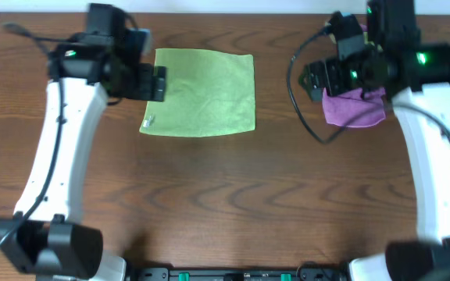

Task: Fold the cloth

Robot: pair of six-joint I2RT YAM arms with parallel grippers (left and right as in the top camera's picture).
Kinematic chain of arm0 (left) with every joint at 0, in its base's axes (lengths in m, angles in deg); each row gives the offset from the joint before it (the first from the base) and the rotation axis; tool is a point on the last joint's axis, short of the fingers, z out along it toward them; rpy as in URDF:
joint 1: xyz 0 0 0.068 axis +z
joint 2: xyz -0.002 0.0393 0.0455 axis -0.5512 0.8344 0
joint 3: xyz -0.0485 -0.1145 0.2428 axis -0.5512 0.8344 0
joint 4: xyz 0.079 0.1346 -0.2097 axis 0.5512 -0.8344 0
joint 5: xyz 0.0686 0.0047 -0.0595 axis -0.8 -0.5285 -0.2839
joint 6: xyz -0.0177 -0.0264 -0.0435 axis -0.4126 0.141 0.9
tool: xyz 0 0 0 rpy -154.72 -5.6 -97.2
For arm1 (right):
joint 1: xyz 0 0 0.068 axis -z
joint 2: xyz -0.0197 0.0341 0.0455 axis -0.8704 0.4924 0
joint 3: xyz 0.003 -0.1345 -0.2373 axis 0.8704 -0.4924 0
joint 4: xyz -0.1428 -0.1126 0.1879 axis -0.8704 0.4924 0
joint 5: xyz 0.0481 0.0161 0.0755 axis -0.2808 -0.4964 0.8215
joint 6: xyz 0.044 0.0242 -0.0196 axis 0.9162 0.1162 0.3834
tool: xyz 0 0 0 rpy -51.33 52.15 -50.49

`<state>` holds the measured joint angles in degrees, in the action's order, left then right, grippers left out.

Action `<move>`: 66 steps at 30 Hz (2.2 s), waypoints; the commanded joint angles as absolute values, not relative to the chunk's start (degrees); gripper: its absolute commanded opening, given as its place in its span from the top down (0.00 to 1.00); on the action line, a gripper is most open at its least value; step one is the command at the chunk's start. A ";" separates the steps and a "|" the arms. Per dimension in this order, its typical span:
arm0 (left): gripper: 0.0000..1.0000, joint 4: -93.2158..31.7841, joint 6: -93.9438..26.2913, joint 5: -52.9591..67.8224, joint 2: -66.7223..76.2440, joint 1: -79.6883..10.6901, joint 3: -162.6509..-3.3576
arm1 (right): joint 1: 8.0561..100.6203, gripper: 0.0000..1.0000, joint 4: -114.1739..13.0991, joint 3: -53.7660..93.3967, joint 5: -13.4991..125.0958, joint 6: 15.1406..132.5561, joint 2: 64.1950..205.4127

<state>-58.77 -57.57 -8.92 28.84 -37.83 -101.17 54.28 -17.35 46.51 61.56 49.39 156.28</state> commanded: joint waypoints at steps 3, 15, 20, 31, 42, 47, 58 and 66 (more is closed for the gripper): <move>0.05 -56.02 -56.96 -7.76 23.63 -32.67 -92.01 | 54.59 0.01 -24.69 31.59 60.81 50.24 147.95; 0.34 -37.09 -48.18 -2.14 25.60 -29.96 -72.88 | 53.69 0.05 -29.39 25.05 73.45 51.79 156.67; 0.39 -36.26 -47.06 -2.14 30.02 -29.92 -72.84 | 51.01 0.16 -33.78 25.05 77.60 55.62 164.28; 0.57 -31.93 -44.53 -2.19 36.51 -29.92 -72.84 | 47.16 0.31 -40.30 25.03 79.83 58.90 171.40; 0.56 -28.50 -44.53 -2.78 38.82 -29.92 -72.84 | 46.92 0.31 -42.13 25.03 82.76 60.14 175.84; 0.55 -27.32 -44.53 -2.75 40.44 -29.92 -72.84 | 46.92 0.30 -42.68 25.03 82.80 60.14 176.23; 0.57 -26.20 -44.57 -2.78 41.97 -29.64 -72.82 | 47.42 0.31 -44.76 25.03 85.78 60.14 177.79; 0.57 -24.15 -44.53 -1.07 43.70 -29.29 -72.82 | 47.46 0.32 -45.00 25.03 85.75 60.14 179.34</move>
